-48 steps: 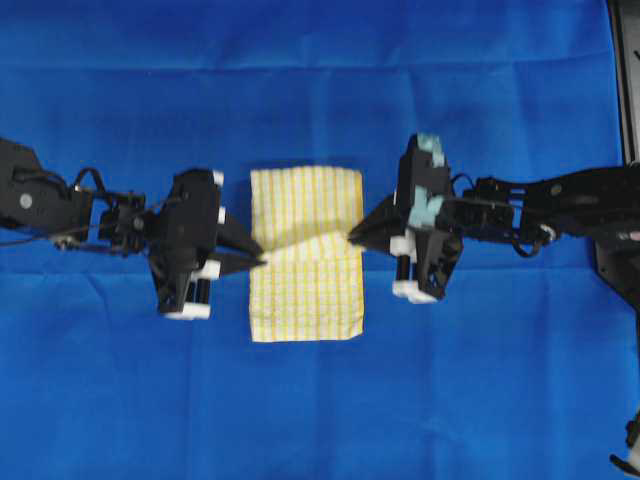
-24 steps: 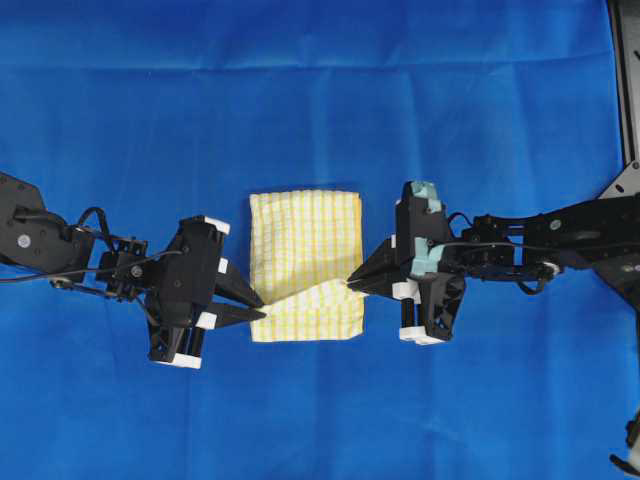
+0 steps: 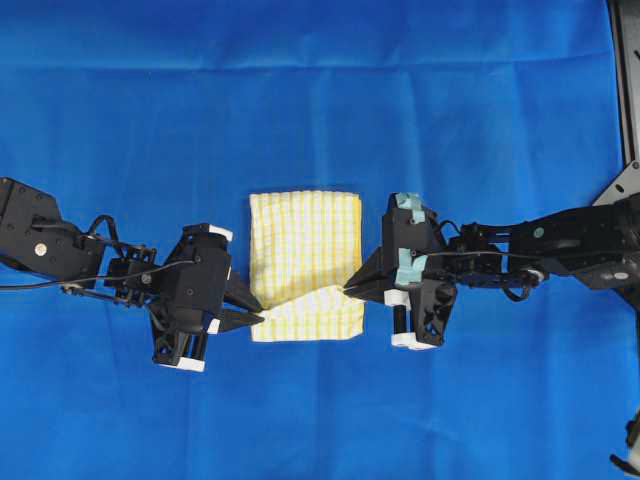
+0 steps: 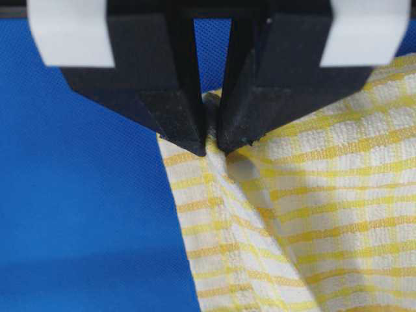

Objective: Fold the yellow towel.
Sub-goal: 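Release the towel and withdraw both grippers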

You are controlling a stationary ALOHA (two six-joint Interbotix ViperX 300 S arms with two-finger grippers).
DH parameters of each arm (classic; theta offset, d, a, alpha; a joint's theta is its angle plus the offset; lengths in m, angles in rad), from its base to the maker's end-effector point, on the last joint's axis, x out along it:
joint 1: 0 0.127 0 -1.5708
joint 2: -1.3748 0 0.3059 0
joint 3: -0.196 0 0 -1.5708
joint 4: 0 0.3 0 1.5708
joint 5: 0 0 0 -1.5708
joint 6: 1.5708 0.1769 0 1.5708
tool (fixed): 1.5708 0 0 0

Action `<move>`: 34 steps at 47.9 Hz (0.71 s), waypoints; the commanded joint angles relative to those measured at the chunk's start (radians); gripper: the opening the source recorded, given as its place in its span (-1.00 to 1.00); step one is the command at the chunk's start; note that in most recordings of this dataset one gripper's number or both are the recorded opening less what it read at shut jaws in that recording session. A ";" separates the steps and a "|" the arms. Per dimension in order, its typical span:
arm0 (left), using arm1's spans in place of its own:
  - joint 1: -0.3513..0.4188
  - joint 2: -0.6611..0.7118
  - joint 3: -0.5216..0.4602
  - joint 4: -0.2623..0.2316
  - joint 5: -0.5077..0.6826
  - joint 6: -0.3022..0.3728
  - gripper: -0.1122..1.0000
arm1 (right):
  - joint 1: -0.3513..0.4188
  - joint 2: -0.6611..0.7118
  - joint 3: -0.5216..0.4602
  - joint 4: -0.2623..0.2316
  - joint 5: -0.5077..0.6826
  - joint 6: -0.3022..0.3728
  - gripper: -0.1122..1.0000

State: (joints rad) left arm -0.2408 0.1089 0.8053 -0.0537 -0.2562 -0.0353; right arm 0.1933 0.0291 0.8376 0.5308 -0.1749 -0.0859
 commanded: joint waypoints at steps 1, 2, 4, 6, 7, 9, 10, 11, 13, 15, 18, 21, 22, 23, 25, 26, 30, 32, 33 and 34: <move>-0.012 -0.015 -0.008 0.002 -0.002 0.003 -0.69 | 0.006 -0.006 -0.015 0.003 0.008 -0.002 -0.73; -0.012 -0.015 -0.006 0.002 -0.002 0.003 -0.69 | 0.006 -0.005 -0.017 0.003 0.009 -0.002 -0.72; -0.011 -0.017 -0.005 0.002 -0.002 0.003 -0.67 | 0.008 -0.005 -0.020 0.003 0.012 0.000 -0.70; -0.012 -0.018 -0.005 0.002 -0.002 0.005 -0.60 | 0.009 -0.005 -0.023 0.003 0.018 0.000 -0.59; -0.012 -0.020 -0.005 0.002 -0.002 0.005 -0.55 | 0.009 -0.005 -0.025 0.003 0.020 0.000 -0.51; -0.012 -0.023 -0.005 0.002 -0.002 0.005 -0.43 | 0.009 -0.008 -0.029 0.003 0.025 0.000 -0.30; -0.011 -0.026 -0.006 0.002 0.000 0.005 -0.36 | 0.009 -0.009 -0.031 0.003 0.028 0.000 -0.18; -0.011 -0.032 -0.006 0.002 0.003 0.006 -0.28 | 0.009 -0.012 -0.032 0.003 0.029 -0.002 -0.06; -0.011 -0.046 -0.008 0.002 0.017 0.011 -0.13 | 0.009 -0.021 -0.034 0.002 0.034 -0.003 0.18; -0.012 -0.063 -0.008 0.002 0.035 0.014 0.01 | 0.009 -0.032 -0.032 0.002 0.038 -0.008 0.39; -0.012 -0.094 -0.008 0.002 0.071 0.015 0.17 | 0.009 -0.066 -0.023 -0.002 0.041 -0.012 0.55; -0.012 -0.133 -0.003 0.002 0.114 0.014 0.23 | 0.009 -0.104 -0.012 -0.006 0.040 -0.014 0.49; -0.012 -0.147 -0.002 0.002 0.126 0.014 0.23 | 0.009 -0.118 -0.008 -0.011 0.040 -0.014 0.46; -0.012 -0.161 0.002 0.002 0.138 0.012 0.22 | 0.009 -0.133 -0.003 -0.014 0.040 -0.014 0.44; -0.012 -0.187 0.006 0.002 0.160 0.012 0.21 | 0.009 -0.163 0.008 -0.020 0.040 -0.014 0.41; -0.012 -0.201 0.011 0.002 0.169 0.011 0.22 | 0.009 -0.179 0.014 -0.025 0.040 -0.014 0.40; -0.011 -0.258 0.031 0.002 0.187 0.011 0.22 | 0.005 -0.249 0.051 -0.037 0.040 -0.015 0.41; -0.012 -0.288 0.046 0.002 0.189 0.011 0.22 | 0.000 -0.281 0.069 -0.043 0.040 -0.015 0.41; -0.012 -0.304 0.055 0.002 0.189 0.011 0.22 | -0.002 -0.298 0.078 -0.046 0.040 -0.015 0.41; -0.012 -0.319 0.063 0.002 0.187 0.011 0.22 | -0.006 -0.314 0.089 -0.049 0.038 -0.015 0.41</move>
State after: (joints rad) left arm -0.2516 -0.1427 0.8606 -0.0537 -0.0675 -0.0230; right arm 0.1979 -0.2132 0.9097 0.4924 -0.1319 -0.0997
